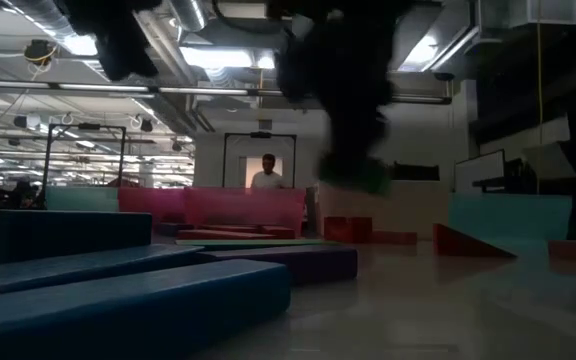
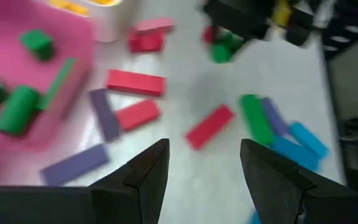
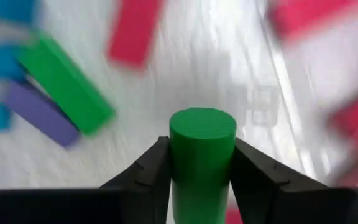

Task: Sort blocks
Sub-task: Put the green block into the right pink bin

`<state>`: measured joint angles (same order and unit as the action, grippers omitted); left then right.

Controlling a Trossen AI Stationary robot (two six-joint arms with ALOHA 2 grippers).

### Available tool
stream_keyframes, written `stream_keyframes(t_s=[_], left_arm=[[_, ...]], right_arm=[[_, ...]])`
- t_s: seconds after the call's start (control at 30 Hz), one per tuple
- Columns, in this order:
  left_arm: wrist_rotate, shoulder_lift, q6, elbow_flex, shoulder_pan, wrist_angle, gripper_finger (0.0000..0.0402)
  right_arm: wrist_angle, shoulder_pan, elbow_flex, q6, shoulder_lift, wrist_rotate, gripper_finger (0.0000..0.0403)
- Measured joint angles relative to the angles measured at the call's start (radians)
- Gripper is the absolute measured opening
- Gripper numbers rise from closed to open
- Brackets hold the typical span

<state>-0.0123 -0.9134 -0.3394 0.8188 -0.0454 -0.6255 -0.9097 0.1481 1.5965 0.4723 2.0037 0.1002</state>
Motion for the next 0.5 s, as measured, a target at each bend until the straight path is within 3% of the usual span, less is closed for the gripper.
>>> stream_keyframes(t_s=[0.17, 0.3, 0.5], left_arm=[[-0.071, 0.026, -0.059, 0.0, -0.086, 0.001, 0.0186], [-0.074, 0.007, -0.064, 0.0, -0.159, 0.002, 0.0186], [-0.074, -0.059, -0.031, -0.007, -0.273, 0.013, 0.0186]], right_arm=[[0.111, -0.117, 0.135, -0.216, -0.002, -0.056, 0.0141], [0.303, -0.225, 0.163, -0.355, -0.002, -0.118, 0.0147], [0.534, -0.368, 0.165, -0.381, 0.037, -0.094, 0.0146]])
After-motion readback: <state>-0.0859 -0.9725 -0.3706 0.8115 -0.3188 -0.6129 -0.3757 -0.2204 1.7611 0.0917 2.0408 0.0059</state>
